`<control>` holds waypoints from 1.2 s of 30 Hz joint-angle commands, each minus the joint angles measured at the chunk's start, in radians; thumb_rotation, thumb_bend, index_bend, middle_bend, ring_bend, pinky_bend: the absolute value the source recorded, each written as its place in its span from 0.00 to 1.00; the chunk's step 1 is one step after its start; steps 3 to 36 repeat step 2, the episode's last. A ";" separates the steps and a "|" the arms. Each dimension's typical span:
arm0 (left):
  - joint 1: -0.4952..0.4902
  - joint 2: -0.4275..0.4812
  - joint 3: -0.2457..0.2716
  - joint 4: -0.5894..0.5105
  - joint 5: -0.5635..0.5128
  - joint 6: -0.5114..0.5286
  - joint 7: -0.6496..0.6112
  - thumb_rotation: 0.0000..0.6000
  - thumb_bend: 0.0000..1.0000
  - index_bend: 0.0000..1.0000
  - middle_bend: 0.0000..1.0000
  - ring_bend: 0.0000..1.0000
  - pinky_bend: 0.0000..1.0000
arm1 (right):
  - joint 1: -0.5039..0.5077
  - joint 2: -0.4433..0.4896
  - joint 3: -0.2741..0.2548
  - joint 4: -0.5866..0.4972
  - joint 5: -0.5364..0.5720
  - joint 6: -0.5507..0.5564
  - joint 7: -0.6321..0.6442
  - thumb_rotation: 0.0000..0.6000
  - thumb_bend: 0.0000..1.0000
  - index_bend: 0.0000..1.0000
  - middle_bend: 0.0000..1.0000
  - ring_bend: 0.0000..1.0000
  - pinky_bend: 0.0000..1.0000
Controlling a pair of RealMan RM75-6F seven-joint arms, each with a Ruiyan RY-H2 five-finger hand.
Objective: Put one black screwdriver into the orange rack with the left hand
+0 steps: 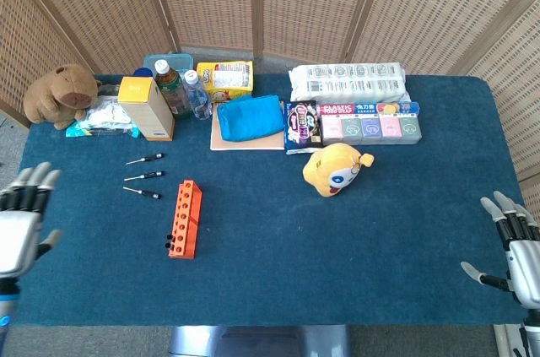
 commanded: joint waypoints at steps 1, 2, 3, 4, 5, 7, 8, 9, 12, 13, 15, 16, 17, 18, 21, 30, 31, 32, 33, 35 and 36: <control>0.113 -0.055 0.006 0.120 -0.063 0.038 -0.120 1.00 0.17 0.00 0.00 0.00 0.13 | -0.004 -0.011 0.005 0.009 -0.002 0.014 -0.018 1.00 0.10 0.06 0.00 0.00 0.00; 0.118 -0.056 0.004 0.125 -0.070 0.033 -0.134 1.00 0.17 0.00 0.00 0.00 0.12 | -0.004 -0.013 0.006 0.011 -0.001 0.016 -0.021 1.00 0.09 0.06 0.01 0.00 0.00; 0.118 -0.056 0.004 0.125 -0.070 0.033 -0.134 1.00 0.17 0.00 0.00 0.00 0.12 | -0.004 -0.013 0.006 0.011 -0.001 0.016 -0.021 1.00 0.09 0.06 0.01 0.00 0.00; 0.118 -0.056 0.004 0.125 -0.070 0.033 -0.134 1.00 0.17 0.00 0.00 0.00 0.12 | -0.004 -0.013 0.006 0.011 -0.001 0.016 -0.021 1.00 0.09 0.06 0.01 0.00 0.00; 0.118 -0.056 0.004 0.125 -0.070 0.033 -0.134 1.00 0.17 0.00 0.00 0.00 0.12 | -0.004 -0.013 0.006 0.011 -0.001 0.016 -0.021 1.00 0.09 0.06 0.01 0.00 0.00; 0.118 -0.056 0.004 0.125 -0.070 0.033 -0.134 1.00 0.17 0.00 0.00 0.00 0.12 | -0.004 -0.013 0.006 0.011 -0.001 0.016 -0.021 1.00 0.09 0.06 0.01 0.00 0.00; 0.118 -0.056 0.004 0.125 -0.070 0.033 -0.134 1.00 0.17 0.00 0.00 0.00 0.12 | -0.004 -0.013 0.006 0.011 -0.001 0.016 -0.021 1.00 0.09 0.06 0.01 0.00 0.00; 0.118 -0.056 0.004 0.125 -0.070 0.033 -0.134 1.00 0.17 0.00 0.00 0.00 0.12 | -0.004 -0.013 0.006 0.011 -0.001 0.016 -0.021 1.00 0.09 0.06 0.01 0.00 0.00; 0.118 -0.056 0.004 0.125 -0.070 0.033 -0.134 1.00 0.17 0.00 0.00 0.00 0.12 | -0.004 -0.013 0.006 0.011 -0.001 0.016 -0.021 1.00 0.09 0.06 0.01 0.00 0.00; 0.118 -0.056 0.004 0.125 -0.070 0.033 -0.134 1.00 0.17 0.00 0.00 0.00 0.12 | -0.004 -0.013 0.006 0.011 -0.001 0.016 -0.021 1.00 0.09 0.06 0.01 0.00 0.00; 0.118 -0.056 0.004 0.125 -0.070 0.033 -0.134 1.00 0.17 0.00 0.00 0.00 0.12 | -0.004 -0.013 0.006 0.011 -0.001 0.016 -0.021 1.00 0.09 0.06 0.01 0.00 0.00; 0.118 -0.056 0.004 0.125 -0.070 0.033 -0.134 1.00 0.17 0.00 0.00 0.00 0.12 | -0.004 -0.013 0.006 0.011 -0.001 0.016 -0.021 1.00 0.09 0.06 0.01 0.00 0.00; 0.118 -0.056 0.004 0.125 -0.070 0.033 -0.134 1.00 0.17 0.00 0.00 0.00 0.12 | -0.004 -0.013 0.006 0.011 -0.001 0.016 -0.021 1.00 0.09 0.06 0.01 0.00 0.00; 0.118 -0.056 0.004 0.125 -0.070 0.033 -0.134 1.00 0.17 0.00 0.00 0.00 0.12 | -0.004 -0.013 0.006 0.011 -0.001 0.016 -0.021 1.00 0.09 0.06 0.01 0.00 0.00; 0.118 -0.056 0.004 0.125 -0.070 0.033 -0.134 1.00 0.17 0.00 0.00 0.00 0.12 | -0.004 -0.013 0.006 0.011 -0.001 0.016 -0.021 1.00 0.09 0.06 0.01 0.00 0.00; 0.118 -0.056 0.004 0.125 -0.070 0.033 -0.134 1.00 0.17 0.00 0.00 0.00 0.12 | -0.004 -0.013 0.006 0.011 -0.001 0.016 -0.021 1.00 0.09 0.06 0.01 0.00 0.00; 0.118 -0.056 0.004 0.125 -0.070 0.033 -0.134 1.00 0.17 0.00 0.00 0.00 0.12 | -0.004 -0.013 0.006 0.011 -0.001 0.016 -0.021 1.00 0.09 0.06 0.01 0.00 0.00; 0.118 -0.056 0.004 0.125 -0.070 0.033 -0.134 1.00 0.17 0.00 0.00 0.00 0.12 | -0.004 -0.013 0.006 0.011 -0.001 0.016 -0.021 1.00 0.09 0.06 0.01 0.00 0.00; 0.118 -0.056 0.004 0.125 -0.070 0.033 -0.134 1.00 0.17 0.00 0.00 0.00 0.12 | -0.004 -0.013 0.006 0.011 -0.001 0.016 -0.021 1.00 0.09 0.06 0.01 0.00 0.00; 0.118 -0.056 0.004 0.125 -0.070 0.033 -0.134 1.00 0.17 0.00 0.00 0.00 0.12 | -0.004 -0.013 0.006 0.011 -0.001 0.016 -0.021 1.00 0.09 0.06 0.01 0.00 0.00; 0.118 -0.056 0.004 0.125 -0.070 0.033 -0.134 1.00 0.17 0.00 0.00 0.00 0.12 | -0.004 -0.013 0.006 0.011 -0.001 0.016 -0.021 1.00 0.09 0.06 0.01 0.00 0.00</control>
